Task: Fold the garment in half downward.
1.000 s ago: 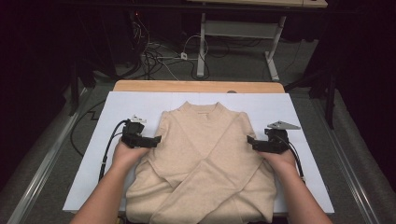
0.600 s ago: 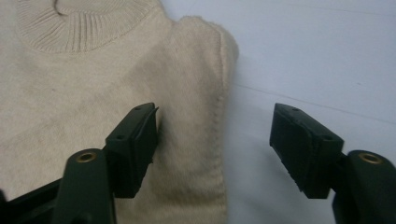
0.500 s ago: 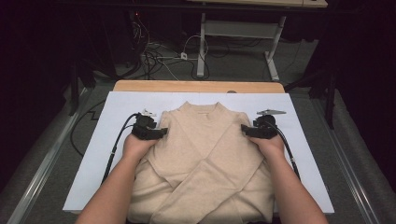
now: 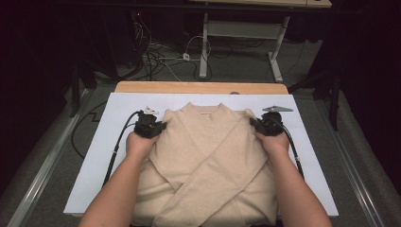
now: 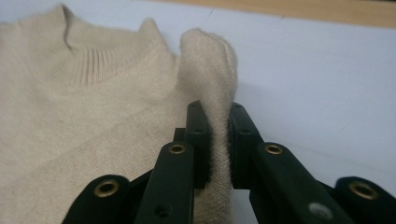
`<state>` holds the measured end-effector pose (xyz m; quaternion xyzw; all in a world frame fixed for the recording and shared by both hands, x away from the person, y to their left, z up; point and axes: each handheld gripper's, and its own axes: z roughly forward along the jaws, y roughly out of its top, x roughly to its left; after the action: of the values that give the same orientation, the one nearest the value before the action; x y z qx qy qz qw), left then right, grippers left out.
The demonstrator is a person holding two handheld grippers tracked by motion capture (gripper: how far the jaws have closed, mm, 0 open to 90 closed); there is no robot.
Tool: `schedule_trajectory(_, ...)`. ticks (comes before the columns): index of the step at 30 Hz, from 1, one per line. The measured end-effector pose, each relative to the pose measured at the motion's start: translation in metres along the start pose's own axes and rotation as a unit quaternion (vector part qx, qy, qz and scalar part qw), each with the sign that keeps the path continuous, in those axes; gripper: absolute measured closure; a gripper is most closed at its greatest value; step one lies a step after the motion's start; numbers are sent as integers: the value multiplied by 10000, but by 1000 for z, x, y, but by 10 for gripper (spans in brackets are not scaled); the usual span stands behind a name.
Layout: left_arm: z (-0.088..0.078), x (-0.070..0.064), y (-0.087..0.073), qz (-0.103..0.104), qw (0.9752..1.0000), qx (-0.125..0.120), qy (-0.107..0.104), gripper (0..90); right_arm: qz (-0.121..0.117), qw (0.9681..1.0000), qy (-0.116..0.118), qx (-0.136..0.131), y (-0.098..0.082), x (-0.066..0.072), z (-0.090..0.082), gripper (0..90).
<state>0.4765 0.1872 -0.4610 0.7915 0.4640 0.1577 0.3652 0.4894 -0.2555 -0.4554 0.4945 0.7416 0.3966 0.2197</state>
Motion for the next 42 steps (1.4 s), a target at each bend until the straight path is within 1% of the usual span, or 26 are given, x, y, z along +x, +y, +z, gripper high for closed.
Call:
schedule_trajectory(1,-3,2,5,10,10000,-71,11,791,32,10000,-15,-66,4,-3,-3,831)
schedule_trajectory(3,-10,6,15,24,9997,-221,58,792,-15,9998,-81,-159,13,-5,-7,831)
schedule_trajectory(6,-16,8,24,9,9995,-307,103,791,-91,9994,-167,-278,25,-6,-13,831)
schedule_trajectory(8,-16,8,24,-5,9996,-288,81,791,-158,9991,-197,-329,28,-5,-15,831)
schedule_trajectory(9,-15,7,23,0,9997,-237,67,791,-166,9992,-198,-311,27,-5,-15,831)
schedule_trajectory(11,-14,6,18,55,9999,-115,28,791,-189,9993,-215,-244,22,-4,-15,830)
schedule_trajectory(14,-17,9,8,-87,9998,-7,-168,791,-204,9994,-205,-167,12,-3,-18,831)
schedule_trajectory(17,-23,6,-2,-20,9995,135,-273,792,-282,9994,-188,-112,1,0,-25,831)
schedule_trajectory(19,-29,2,-9,38,9994,124,-311,792,-306,9993,-147,-146,-6,3,-32,831)
schedule_trajectory(23,-40,-10,-24,141,9992,-13,-365,791,-468,9986,-132,-194,-19,12,-47,830)
schedule_trajectory(25,-46,-15,-30,169,9990,-125,-391,791,-481,9985,-95,-257,-26,16,-53,830)
schedule_trajectory(28,-56,-24,-38,266,9985,-257,-414,791,-491,9982,-49,-326,-35,22,-64,829)
schedule_trajectory(30,-62,-30,-43,285,9979,-331,-471,791,-512,9980,5,-376,-40,25,-72,829)
schedule_trajectory(32,-68,-35,-48,338,9976,-355,-496,791,-532,9976,68,-432,-44,28,-80,829)
schedule_trajectory(33,-71,-38,-51,363,9973,-377,-509,791,-572,9973,88,-455,-47,29,-84,829)
schedule_trajectory(36,-83,-44,-58,397,9963,-496,-585,790,-574,9969,165,-515,-55,33,-97,828)
schedule_trajectory(39,-94,-53,-66,550,9952,-548,-588,789,-658,9961,210,-554,-66,37,-110,828)
schedule_trajectory(42,-105,-62,-76,649,9940,-636,-604,788,-694,9954,265,-603,-76,41,-122,828)
